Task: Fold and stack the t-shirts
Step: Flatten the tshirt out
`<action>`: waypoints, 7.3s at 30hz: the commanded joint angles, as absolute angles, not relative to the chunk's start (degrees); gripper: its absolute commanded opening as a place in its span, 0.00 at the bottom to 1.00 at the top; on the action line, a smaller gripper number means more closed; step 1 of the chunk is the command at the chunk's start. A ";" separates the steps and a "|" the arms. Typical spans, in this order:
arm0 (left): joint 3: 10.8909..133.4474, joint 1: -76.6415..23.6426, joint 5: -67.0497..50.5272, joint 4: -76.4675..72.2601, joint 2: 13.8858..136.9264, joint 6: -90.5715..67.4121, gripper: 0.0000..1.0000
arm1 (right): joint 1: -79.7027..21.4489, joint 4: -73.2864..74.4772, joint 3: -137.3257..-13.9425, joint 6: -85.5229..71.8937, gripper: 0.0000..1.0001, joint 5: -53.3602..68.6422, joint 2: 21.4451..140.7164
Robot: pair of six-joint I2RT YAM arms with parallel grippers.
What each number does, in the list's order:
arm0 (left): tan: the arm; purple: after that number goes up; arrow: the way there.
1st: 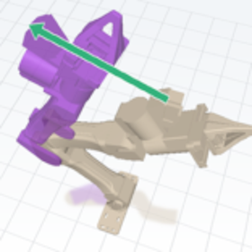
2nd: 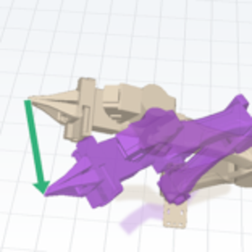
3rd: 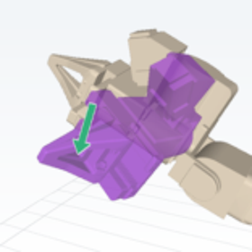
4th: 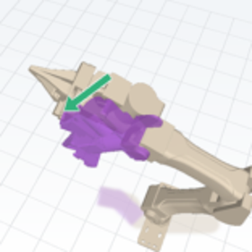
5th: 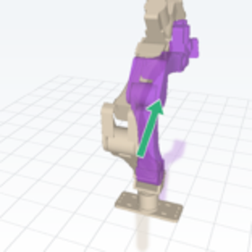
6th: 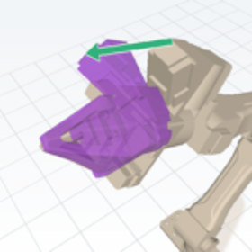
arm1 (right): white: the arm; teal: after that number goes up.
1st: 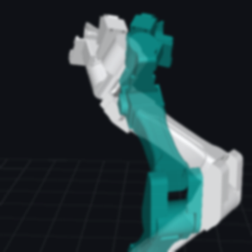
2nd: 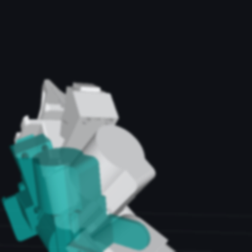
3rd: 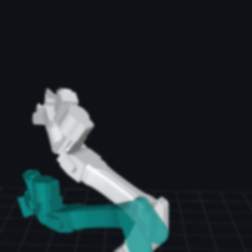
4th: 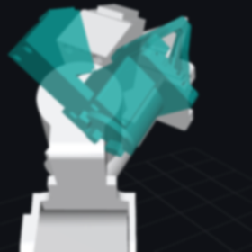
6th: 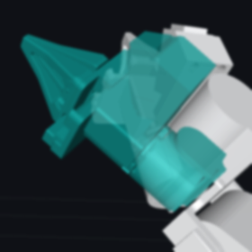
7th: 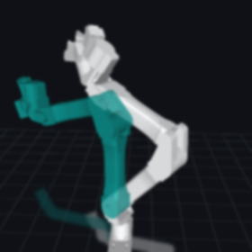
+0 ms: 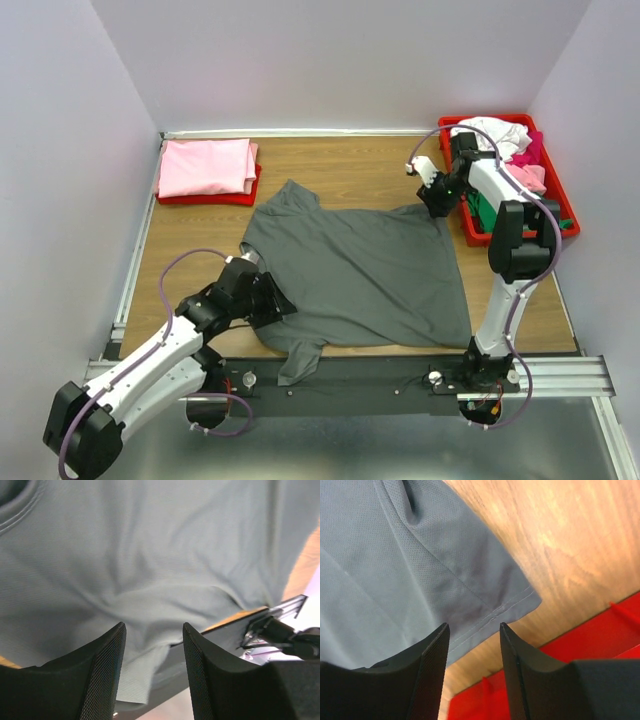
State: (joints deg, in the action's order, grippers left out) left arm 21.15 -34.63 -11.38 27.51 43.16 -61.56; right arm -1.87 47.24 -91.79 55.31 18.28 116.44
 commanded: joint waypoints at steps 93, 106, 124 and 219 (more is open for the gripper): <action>86.04 -7.91 -16.35 11.60 119.00 -4.66 0.48 | 1.58 57.39 -85.01 66.89 0.00 21.27 103.55; 97.72 -12.12 -14.26 16.87 128.14 -2.73 0.48 | 1.67 57.13 -74.27 65.30 0.00 24.34 97.38; 97.40 -14.77 -2.66 21.36 126.75 -3.34 0.00 | 1.67 57.13 -73.13 64.60 0.01 26.63 95.36; 85.08 -8.88 -7.57 -11.05 64.36 -3.95 0.00 | 1.76 54.94 -131.63 53.27 0.00 22.68 87.73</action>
